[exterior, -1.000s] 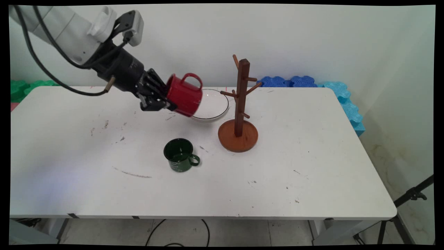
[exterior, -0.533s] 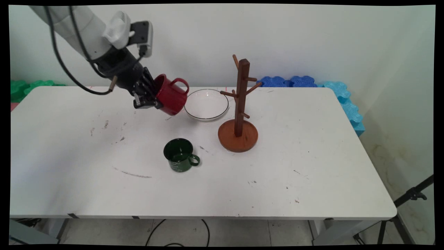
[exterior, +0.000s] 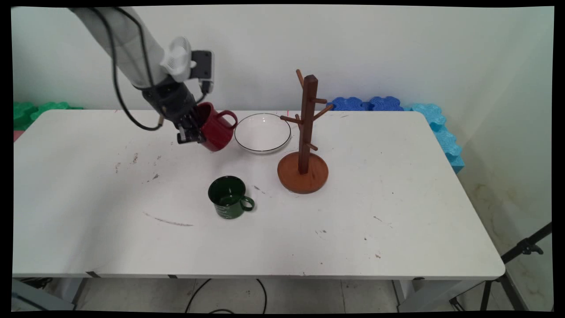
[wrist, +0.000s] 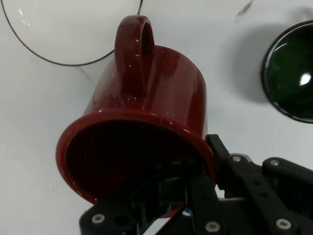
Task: Place the picked object on the table
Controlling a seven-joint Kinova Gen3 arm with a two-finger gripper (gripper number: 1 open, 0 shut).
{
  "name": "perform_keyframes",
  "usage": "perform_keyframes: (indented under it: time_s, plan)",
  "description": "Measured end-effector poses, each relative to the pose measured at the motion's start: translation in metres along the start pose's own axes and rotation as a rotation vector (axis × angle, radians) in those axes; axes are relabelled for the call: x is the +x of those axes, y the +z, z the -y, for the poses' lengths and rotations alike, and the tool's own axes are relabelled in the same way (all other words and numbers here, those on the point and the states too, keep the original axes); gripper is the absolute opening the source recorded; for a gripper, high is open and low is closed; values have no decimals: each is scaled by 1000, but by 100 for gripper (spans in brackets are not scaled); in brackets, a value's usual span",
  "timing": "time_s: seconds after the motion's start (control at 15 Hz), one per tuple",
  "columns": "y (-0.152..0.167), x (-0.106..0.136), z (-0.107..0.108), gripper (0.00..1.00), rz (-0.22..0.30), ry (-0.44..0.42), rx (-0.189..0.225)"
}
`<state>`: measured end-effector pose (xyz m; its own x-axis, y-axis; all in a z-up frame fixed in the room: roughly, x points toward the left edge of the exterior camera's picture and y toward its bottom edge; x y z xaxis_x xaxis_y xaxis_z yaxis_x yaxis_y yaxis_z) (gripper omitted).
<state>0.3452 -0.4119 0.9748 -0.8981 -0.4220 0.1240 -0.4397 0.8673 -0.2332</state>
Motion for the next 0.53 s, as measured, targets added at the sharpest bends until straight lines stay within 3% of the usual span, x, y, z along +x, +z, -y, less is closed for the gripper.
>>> perform_keyframes:
  time_s: [0.53]
  plan:
    - [45, 29, 5, 0, 116, -5, 4]
